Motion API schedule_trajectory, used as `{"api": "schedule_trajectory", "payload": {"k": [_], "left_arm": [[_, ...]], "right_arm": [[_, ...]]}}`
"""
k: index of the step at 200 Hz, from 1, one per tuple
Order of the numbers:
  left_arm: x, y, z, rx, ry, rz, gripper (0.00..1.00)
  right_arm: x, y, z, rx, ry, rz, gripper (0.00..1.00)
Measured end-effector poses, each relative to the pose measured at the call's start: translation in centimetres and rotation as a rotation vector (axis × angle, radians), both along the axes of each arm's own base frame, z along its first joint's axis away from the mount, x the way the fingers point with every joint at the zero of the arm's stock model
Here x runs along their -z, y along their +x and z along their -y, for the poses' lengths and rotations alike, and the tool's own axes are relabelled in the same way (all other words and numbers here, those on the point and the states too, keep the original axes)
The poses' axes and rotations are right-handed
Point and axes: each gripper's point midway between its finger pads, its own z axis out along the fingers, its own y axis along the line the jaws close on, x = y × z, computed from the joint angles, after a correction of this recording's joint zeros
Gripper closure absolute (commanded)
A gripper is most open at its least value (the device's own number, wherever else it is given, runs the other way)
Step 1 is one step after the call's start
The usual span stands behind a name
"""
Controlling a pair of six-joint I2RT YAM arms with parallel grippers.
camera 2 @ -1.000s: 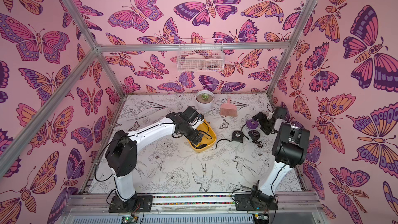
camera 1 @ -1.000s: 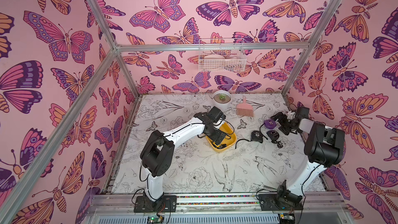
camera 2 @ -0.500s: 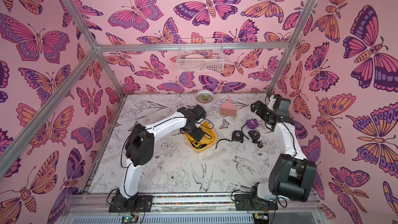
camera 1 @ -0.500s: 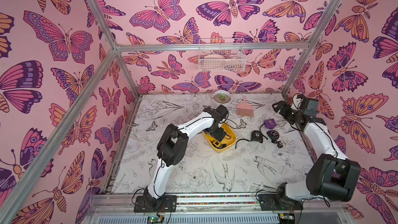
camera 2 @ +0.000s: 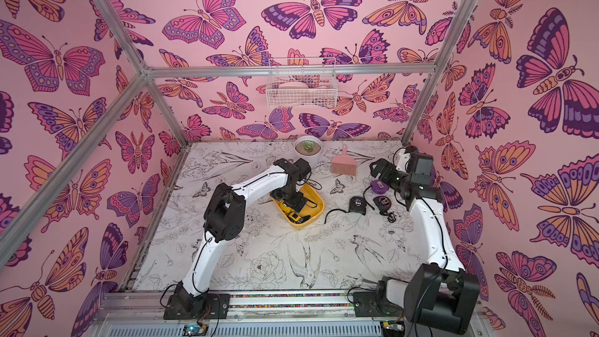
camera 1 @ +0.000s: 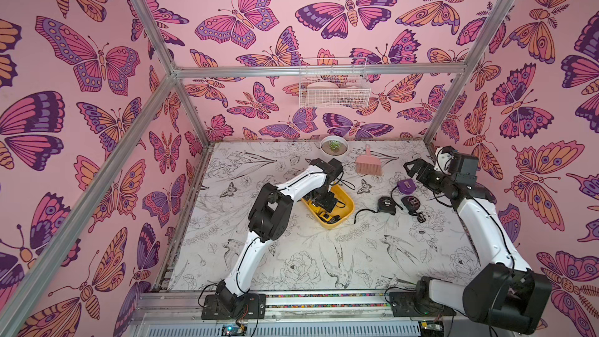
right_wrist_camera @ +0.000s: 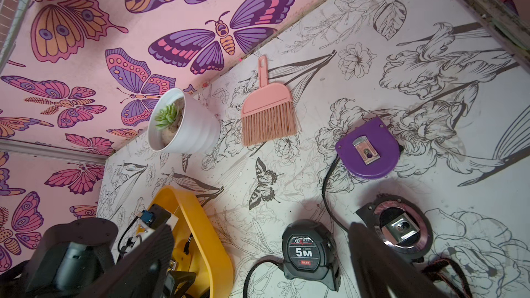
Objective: Take the tape measure out of the storage box
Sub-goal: Pick up the tape measure from the storage box.
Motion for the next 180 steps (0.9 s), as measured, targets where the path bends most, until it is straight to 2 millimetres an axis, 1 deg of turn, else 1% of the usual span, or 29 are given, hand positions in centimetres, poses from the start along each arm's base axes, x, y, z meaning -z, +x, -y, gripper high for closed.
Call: {"api": "schedule_trajectory", "payload": {"k": [7, 22, 69, 87, 101, 120, 142, 161, 180], "left_arm": [[0.3, 0.1, -0.1, -0.004, 0.002, -0.005, 0.02], [0.7, 0.1, -0.2, -0.011, 0.002, -0.022, 0.08], [0.7, 0.3, 0.2, -0.026, -0.023, -0.037, 0.35], [0.6, 0.3, 0.2, -0.023, -0.025, -0.035, 0.43], [0.5, 0.4, 0.2, -0.022, -0.026, -0.033, 0.47], [0.0, 0.8, 0.5, -0.024, -0.035, -0.021, 0.50], [-0.6, 2.0, 1.1, -0.028, -0.051, 0.011, 0.52], [-1.2, 3.3, 1.6, -0.043, -0.073, 0.043, 0.52], [-1.5, 4.3, 1.4, -0.063, -0.084, 0.060, 0.50]], "right_arm": [[-0.1, 0.0, 0.0, 0.000, 0.000, 0.002, 0.01], [-0.1, -0.1, 0.0, 0.000, 0.000, 0.002, 0.01], [0.4, -0.6, -0.1, 0.000, 0.001, -0.016, 0.01], [0.6, -0.8, -0.1, 0.001, 0.001, -0.022, 0.01], [0.6, -0.9, -0.2, 0.000, 0.001, -0.020, 0.01], [0.5, -0.9, -0.4, -0.004, 0.000, -0.018, 0.01], [0.7, -1.0, -0.6, -0.010, 0.001, -0.024, 0.01], [1.2, -1.1, -0.8, -0.015, 0.001, -0.034, 0.01], [1.5, -1.3, -1.0, -0.018, 0.001, -0.041, 0.01]]}}
